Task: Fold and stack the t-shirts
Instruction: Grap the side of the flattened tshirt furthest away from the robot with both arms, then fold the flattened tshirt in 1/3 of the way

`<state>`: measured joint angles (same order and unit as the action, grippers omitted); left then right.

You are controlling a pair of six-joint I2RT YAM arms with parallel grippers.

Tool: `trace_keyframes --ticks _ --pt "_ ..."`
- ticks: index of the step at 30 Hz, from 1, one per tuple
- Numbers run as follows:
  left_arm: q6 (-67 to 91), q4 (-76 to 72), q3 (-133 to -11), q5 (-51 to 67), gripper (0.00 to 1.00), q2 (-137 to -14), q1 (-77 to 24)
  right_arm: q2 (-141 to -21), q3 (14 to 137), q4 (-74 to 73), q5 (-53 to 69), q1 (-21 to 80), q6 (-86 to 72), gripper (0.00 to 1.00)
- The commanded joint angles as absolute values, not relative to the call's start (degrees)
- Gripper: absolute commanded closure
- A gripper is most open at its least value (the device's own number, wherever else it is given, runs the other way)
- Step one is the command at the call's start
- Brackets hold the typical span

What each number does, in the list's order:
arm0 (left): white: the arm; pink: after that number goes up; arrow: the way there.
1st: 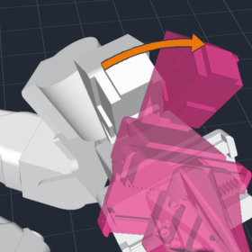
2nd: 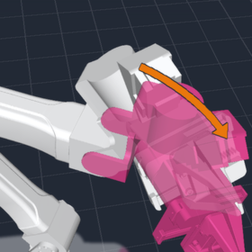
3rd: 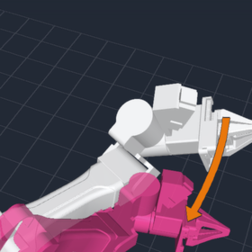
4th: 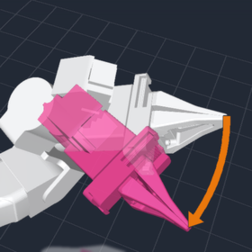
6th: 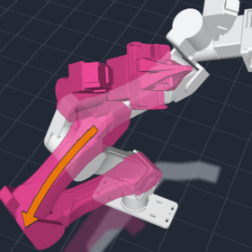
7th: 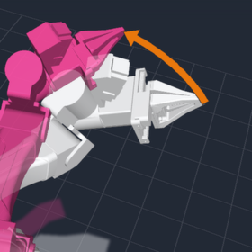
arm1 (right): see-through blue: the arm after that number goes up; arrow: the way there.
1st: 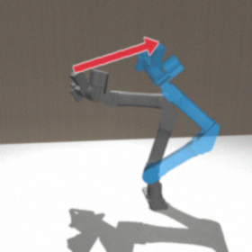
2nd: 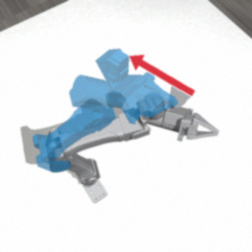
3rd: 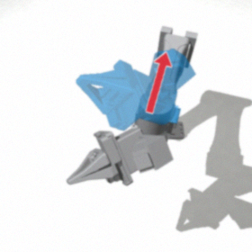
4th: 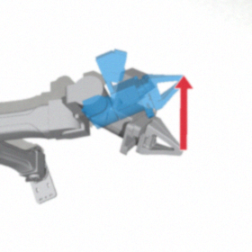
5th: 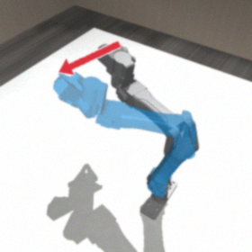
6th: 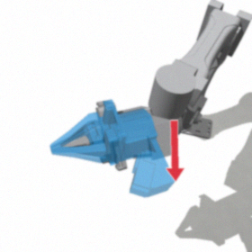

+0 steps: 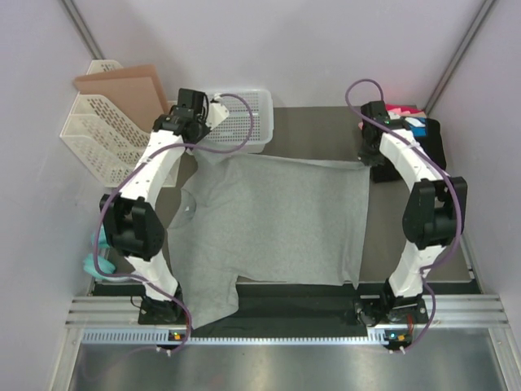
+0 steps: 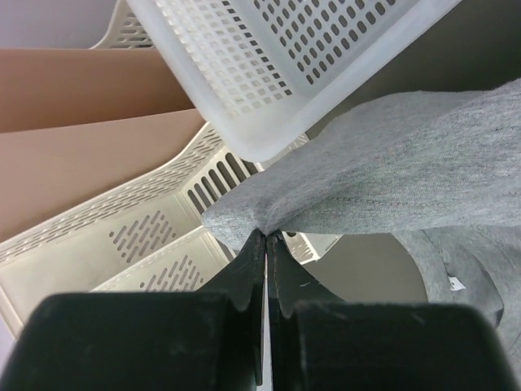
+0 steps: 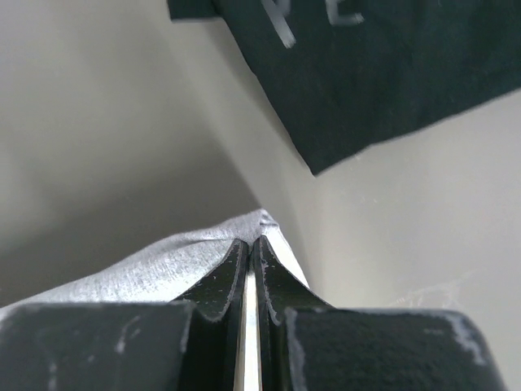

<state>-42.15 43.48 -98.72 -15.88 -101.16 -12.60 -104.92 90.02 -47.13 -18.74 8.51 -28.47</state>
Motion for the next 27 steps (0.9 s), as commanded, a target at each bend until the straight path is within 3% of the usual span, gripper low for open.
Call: trace_keyframes --ticks 1,9,17,27 --pt "-43.77 40.61 -101.77 -19.33 1.0 -103.44 -12.3 -107.66 95.0 -47.55 -18.64 8.17 -27.69 1.0" --pt "-45.88 40.08 -106.78 -23.02 1.0 -109.76 -12.3 -112.76 101.07 -49.31 -18.28 7.3 -27.6 1.0" --pt "-42.98 48.32 -121.02 -26.98 1.0 -115.49 -13.44 -114.96 102.22 -49.83 -18.46 6.68 -27.6 1.0" --pt "-41.04 48.88 -108.91 -25.93 1.0 -106.62 -16.61 -108.46 96.42 -47.46 -18.81 6.42 -27.16 1.0"
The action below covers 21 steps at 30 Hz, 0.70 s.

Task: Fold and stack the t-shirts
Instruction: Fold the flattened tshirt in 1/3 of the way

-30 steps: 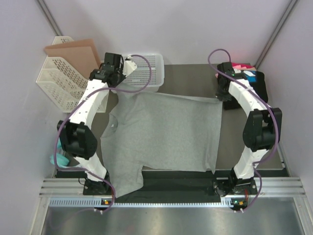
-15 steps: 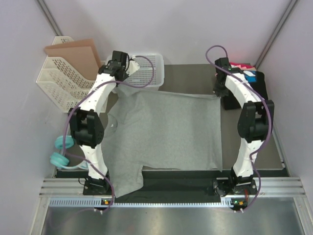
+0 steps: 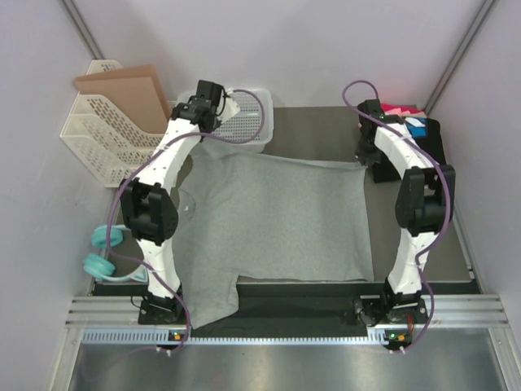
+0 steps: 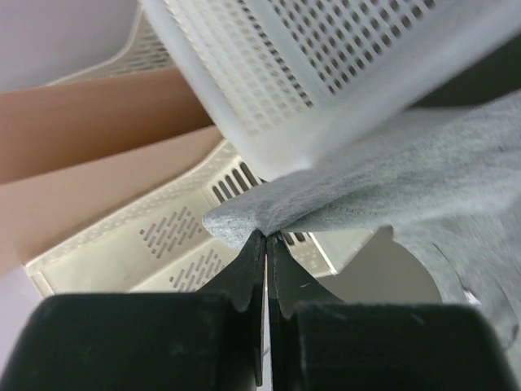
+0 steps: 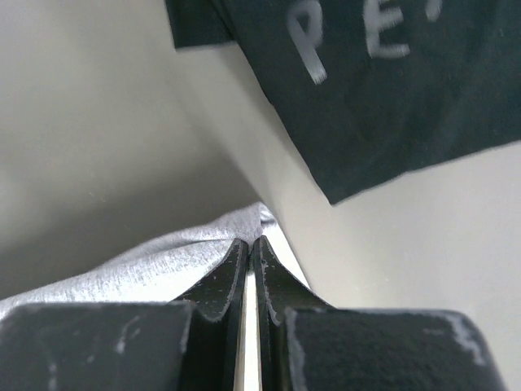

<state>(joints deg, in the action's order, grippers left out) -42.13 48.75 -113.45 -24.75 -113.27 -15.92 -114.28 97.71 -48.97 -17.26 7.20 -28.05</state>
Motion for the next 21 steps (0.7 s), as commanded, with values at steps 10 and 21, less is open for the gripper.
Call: trace_keyframes --ticks 10,21 --pt "-44.21 44.55 -107.21 -29.88 1.0 -107.04 -16.61 -112.68 104.85 -51.76 -18.02 5.36 -26.81 1.0" --pt "-31.4 61.33 -98.2 -26.02 1.0 -96.52 -22.31 -101.61 88.87 -49.13 -18.46 5.45 -27.6 1.0"
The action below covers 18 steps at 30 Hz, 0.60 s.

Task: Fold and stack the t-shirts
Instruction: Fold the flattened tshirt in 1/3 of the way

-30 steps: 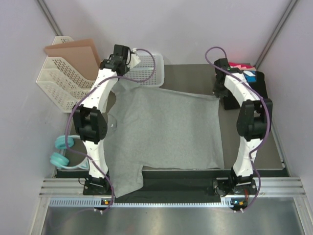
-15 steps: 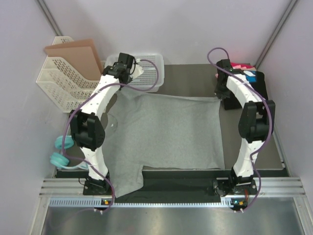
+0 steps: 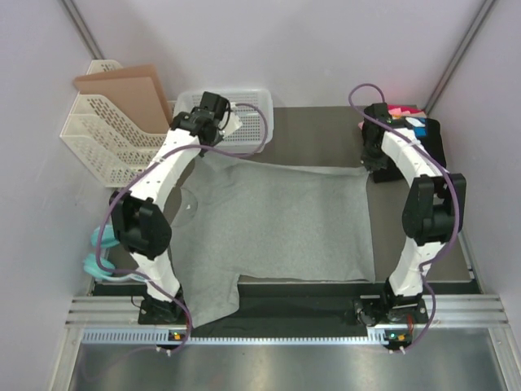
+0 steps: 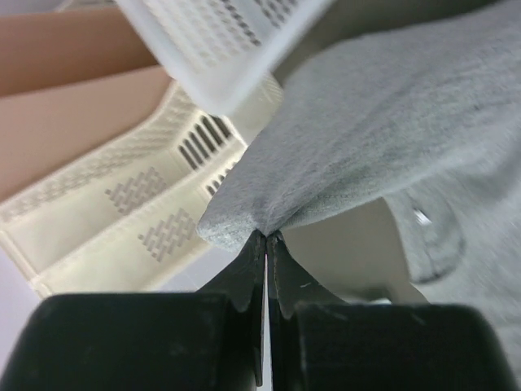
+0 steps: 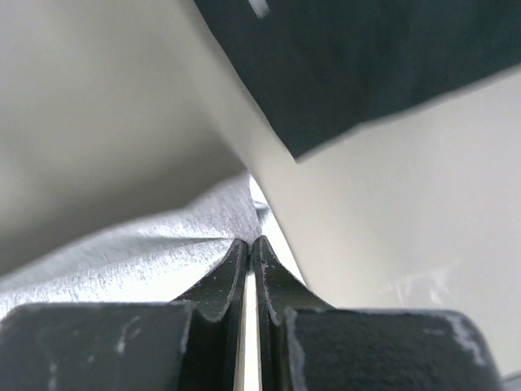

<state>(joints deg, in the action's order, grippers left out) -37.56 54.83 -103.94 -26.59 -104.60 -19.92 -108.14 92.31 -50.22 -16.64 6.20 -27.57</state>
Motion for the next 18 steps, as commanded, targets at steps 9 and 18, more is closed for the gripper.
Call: trace_keyframes --ticks 9,18 --pt "-21.72 71.27 -81.15 -19.18 1.0 -85.35 -27.59 -95.9 80.69 -49.31 -18.63 5.71 -29.0 1.0" --pt "-18.9 75.76 -71.56 -10.91 1.0 -77.79 -28.21 -90.53 69.27 -46.41 -19.16 6.5 -29.88 1.0"
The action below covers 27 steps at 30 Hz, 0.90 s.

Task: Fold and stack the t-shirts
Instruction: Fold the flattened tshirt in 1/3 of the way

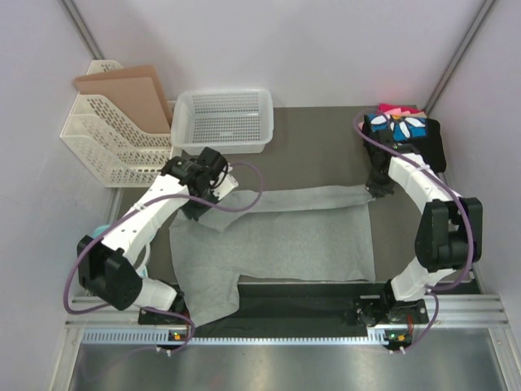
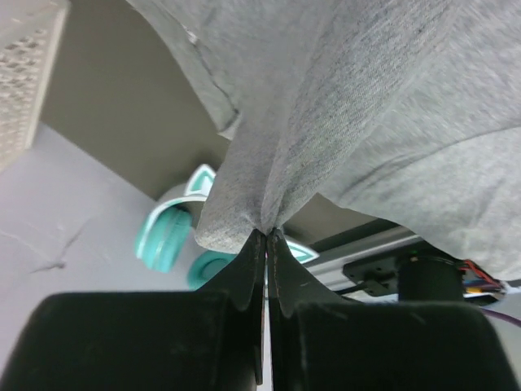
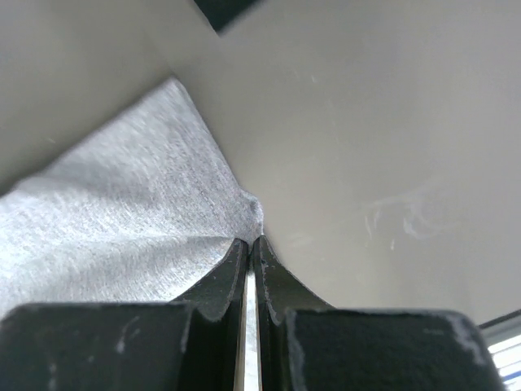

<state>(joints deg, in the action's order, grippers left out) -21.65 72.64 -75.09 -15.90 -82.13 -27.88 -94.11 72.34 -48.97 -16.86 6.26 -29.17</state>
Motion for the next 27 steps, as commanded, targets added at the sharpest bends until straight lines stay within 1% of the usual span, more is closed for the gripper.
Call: trace_keyframes --ticks 1,7,9,10,11,12,13,14,16,17,18,21,23,27 --pt "-18.64 75.94 -70.76 -10.03 1.0 -77.35 -28.21 -90.44 67.78 -46.06 -19.25 6.5 -29.88 1.0" --pt "-17.4 75.68 -64.78 -4.14 1.0 -75.59 -28.47 -90.18 63.11 -44.56 -19.86 7.29 -30.41 1.0" --pt "-17.31 74.71 -62.32 -2.38 1.0 -75.5 -28.56 -90.26 61.45 -43.95 -19.86 7.65 -30.67 0.97" --pt "-17.4 74.36 -61.62 -1.94 0.93 -75.5 -28.56 -90.26 61.0 -43.68 -19.78 7.82 -30.67 0.95" --pt "-17.49 74.09 -60.39 -1.59 0.81 -75.5 -28.74 -90.61 60.65 -43.59 -19.86 8.08 -30.67 0.83" --pt "-17.58 73.74 -60.03 -1.76 0.68 -75.5 -28.65 -90.62 60.3 -43.77 -20.04 8.17 -30.85 0.73" --pt "-17.84 73.57 -59.86 -1.84 0.51 -75.41 -28.74 -90.7 60.29 -44.03 -19.95 8.17 -30.85 0.65" --pt "-18.54 73.74 -60.46 -2.19 0.42 -75.41 -28.65 -90.7 60.47 -44.12 -20.04 8.17 -30.85 0.53" --pt "-19.16 74.18 -62.39 -3.68 0.42 -75.59 -28.74 -90.09 61.96 -45.17 -20.13 8.17 -31.02 0.47" --pt "-19.68 74.27 -65.36 -4.39 0.4 -75.67 -28.57 -89.57 62.75 -46.13 -20.21 8.26 -31.11 0.44" --pt "-19.77 74.27 -67.04 -6.57 0.38 -75.93 -28.65 -89.21 64.84 -46.58 -20.21 8.17 -31.37 0.44" --pt "-20.91 72.17 -73.64 -10.62 0.38 -77.43 -28.56 -89.64 68.8 -47.11 -19.34 8.35 -31.73 0.4" --pt "-21.97 68.23 -76.45 -13.88 0.39 -79.44 -28.48 -92.44 71.0 -46.85 -18.46 8.26 -31.38 0.4" --pt "-20.75 63.55 -77.78 -13.45 0.45 -86.2 -27.95 -98.78 77.41 -47.28 -17.23 8.53 -31.64 0.42"
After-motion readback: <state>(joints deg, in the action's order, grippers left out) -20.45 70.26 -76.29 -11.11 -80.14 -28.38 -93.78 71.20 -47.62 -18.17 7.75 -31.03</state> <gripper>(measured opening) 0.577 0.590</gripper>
